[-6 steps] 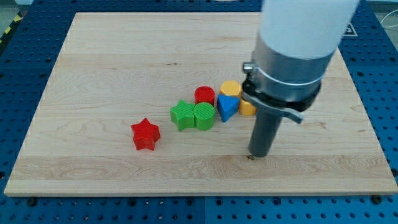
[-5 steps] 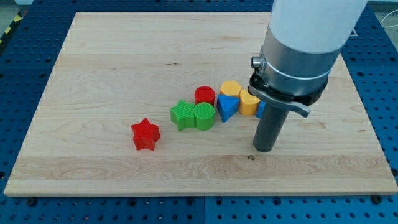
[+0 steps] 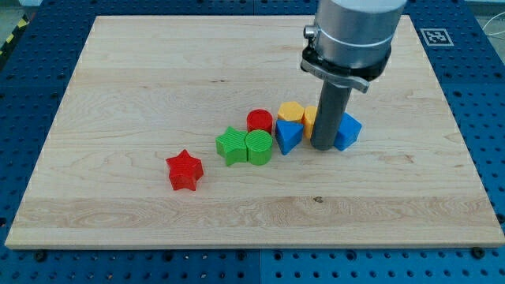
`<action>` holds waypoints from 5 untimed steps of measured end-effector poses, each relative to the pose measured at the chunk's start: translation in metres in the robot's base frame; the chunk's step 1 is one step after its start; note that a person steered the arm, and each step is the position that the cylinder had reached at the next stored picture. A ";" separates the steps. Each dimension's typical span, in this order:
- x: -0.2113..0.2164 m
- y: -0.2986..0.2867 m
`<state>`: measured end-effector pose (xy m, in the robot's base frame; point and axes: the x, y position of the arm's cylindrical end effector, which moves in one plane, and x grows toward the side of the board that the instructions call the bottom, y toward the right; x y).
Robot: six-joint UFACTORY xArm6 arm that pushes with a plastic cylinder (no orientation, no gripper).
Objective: Move the yellow heart a bit up
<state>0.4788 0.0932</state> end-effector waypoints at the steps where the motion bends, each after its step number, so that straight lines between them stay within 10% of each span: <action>1: -0.020 -0.002; 5: -0.050 0.028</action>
